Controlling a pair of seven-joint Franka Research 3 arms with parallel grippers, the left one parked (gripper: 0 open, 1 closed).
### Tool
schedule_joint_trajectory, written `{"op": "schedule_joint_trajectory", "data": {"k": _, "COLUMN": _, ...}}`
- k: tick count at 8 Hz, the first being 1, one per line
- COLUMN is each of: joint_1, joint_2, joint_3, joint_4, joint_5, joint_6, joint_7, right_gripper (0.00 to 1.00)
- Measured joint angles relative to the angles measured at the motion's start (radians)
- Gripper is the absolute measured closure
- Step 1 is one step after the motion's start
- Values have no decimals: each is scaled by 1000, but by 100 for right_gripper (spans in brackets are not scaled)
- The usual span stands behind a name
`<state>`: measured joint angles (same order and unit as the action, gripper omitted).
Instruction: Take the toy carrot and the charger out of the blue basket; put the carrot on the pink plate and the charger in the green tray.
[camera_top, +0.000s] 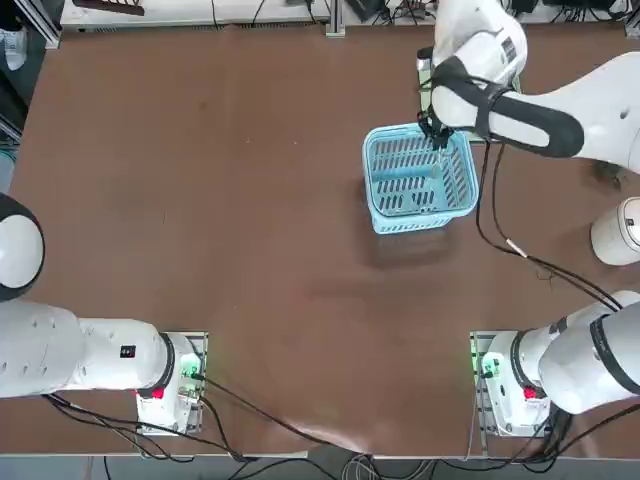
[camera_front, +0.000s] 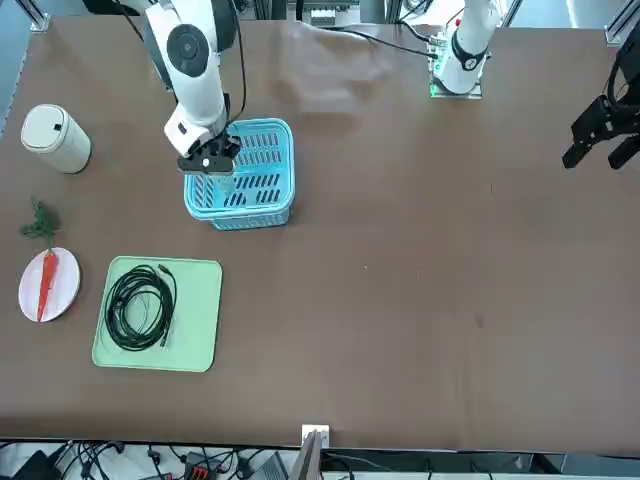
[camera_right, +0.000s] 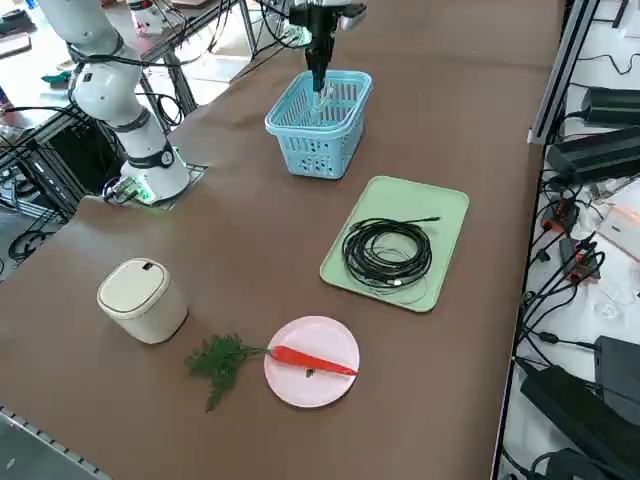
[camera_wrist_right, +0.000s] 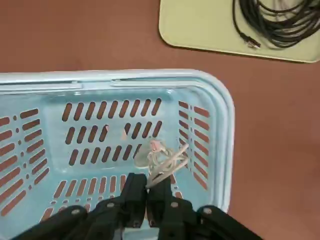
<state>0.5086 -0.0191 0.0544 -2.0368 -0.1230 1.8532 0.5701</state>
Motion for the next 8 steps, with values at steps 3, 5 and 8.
{"op": "schedule_joint_trajectory", "data": {"k": 3, "joint_1": -1, "joint_2": -33, "joint_3": -9, "joint_4": 113, "joint_5": 11, "joint_6": -142, "joint_7": 0, "right_gripper": 94}}
{"op": "schedule_joint_trajectory", "data": {"k": 5, "joint_1": -1, "joint_2": -43, "joint_3": -10, "joint_4": 195, "joint_5": 32, "joint_6": -223, "joint_7": 0, "right_gripper": 94}}
{"op": "schedule_joint_trajectory", "data": {"k": 8, "joint_1": -9, "joint_2": -47, "joint_3": -42, "joint_4": 330, "joint_5": 41, "joint_6": -310, "joint_7": -16, "right_gripper": 94}}
